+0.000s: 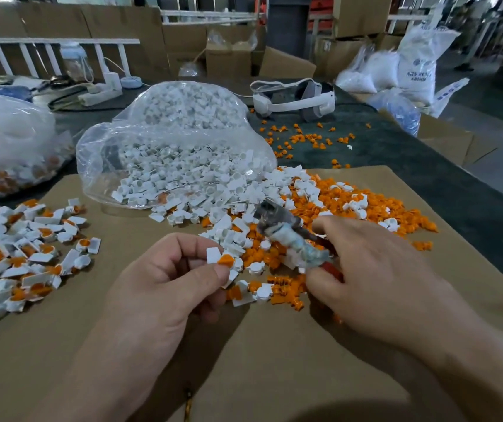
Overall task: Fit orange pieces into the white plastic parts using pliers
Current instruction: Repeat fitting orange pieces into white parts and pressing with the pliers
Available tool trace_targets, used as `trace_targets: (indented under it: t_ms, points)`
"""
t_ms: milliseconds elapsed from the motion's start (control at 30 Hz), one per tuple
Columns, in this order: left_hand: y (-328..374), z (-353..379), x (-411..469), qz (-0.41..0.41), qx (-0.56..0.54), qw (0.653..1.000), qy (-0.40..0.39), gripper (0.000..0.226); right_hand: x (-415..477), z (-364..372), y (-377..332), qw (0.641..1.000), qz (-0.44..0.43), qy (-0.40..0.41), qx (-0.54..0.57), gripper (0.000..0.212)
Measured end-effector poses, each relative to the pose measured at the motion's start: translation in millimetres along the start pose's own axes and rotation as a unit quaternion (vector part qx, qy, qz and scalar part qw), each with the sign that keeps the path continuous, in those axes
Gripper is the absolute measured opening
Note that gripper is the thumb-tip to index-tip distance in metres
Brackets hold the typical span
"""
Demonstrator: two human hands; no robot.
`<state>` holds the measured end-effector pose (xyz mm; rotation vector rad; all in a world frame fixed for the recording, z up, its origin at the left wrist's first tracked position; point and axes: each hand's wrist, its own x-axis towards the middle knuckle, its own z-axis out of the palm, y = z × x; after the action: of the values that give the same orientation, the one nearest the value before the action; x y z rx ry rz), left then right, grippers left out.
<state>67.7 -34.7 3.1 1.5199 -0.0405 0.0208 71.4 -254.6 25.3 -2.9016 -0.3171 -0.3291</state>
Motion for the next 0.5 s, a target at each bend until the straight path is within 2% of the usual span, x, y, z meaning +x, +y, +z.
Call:
trace_targets:
  t_ms: [67,167,500]
  points:
    - [1.0,0.5,-0.7,0.015,-0.006,1.0,0.004,0.034,-2.3,0.3,-2.1,1.0,-0.025,-0.009,0.007,0.032]
    - [3.2,0.8,-1.1,0.03,-0.026,0.999,0.013,0.036,-6.6,-0.1,-5.1,0.998,-0.051,-0.037,0.029,0.029]
    - [4.2,-1.4,-0.2,0.056,-0.033,0.998,0.012,0.024,-5.8,-7.7,-8.8,0.991,-0.101,-0.072,0.055,0.047]
